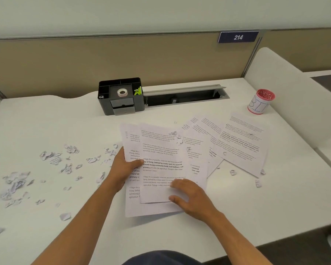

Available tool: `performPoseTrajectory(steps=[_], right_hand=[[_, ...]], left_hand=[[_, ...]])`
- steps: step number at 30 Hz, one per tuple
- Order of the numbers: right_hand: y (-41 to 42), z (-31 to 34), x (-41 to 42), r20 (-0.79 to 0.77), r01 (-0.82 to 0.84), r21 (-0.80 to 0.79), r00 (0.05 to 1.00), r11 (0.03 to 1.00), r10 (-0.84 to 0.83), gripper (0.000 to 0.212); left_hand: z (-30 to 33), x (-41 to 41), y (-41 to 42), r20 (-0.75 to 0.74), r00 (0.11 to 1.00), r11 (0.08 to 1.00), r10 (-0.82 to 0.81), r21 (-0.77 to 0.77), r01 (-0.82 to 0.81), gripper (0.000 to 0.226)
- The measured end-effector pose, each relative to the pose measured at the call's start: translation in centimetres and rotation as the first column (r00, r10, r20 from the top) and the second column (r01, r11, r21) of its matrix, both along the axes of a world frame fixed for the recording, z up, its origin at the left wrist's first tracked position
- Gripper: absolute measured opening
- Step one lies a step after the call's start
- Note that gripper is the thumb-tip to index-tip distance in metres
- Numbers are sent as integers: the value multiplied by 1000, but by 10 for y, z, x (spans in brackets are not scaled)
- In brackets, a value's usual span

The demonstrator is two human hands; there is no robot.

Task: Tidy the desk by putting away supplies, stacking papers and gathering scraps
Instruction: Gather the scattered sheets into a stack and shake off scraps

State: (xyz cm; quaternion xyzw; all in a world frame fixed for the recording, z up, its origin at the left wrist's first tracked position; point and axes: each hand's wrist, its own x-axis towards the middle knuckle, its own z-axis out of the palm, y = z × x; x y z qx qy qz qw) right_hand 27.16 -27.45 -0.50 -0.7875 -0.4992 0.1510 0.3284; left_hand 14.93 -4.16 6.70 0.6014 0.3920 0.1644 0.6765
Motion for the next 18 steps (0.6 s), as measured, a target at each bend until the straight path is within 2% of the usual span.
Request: performPoseTrajectory(steps=[4, 9, 12, 15, 18], right_hand=[[3, 3, 8, -124, 133, -4, 983, 991, -133, 71], [12, 15, 17, -128, 179, -73, 974, 981, -187, 52], [20, 24, 19, -207, 237, -46, 948, 970, -242, 49], [31, 35, 21, -406, 341, 4, 860, 940, -310, 54], [44, 46, 26, -639, 408, 19, 707, 913, -303, 57]], left_hand=[[27, 4, -4, -40, 995, 983, -93, 158, 98, 46], [65, 10, -8, -130, 978, 918, -164, 343, 200, 47], [86, 10, -10, -161, 972, 879, -169, 421, 223, 49], [103, 8, -12, -149, 972, 849, -183, 474, 233, 52], [113, 4, -12, -118, 969, 817, -217, 521, 247, 51]])
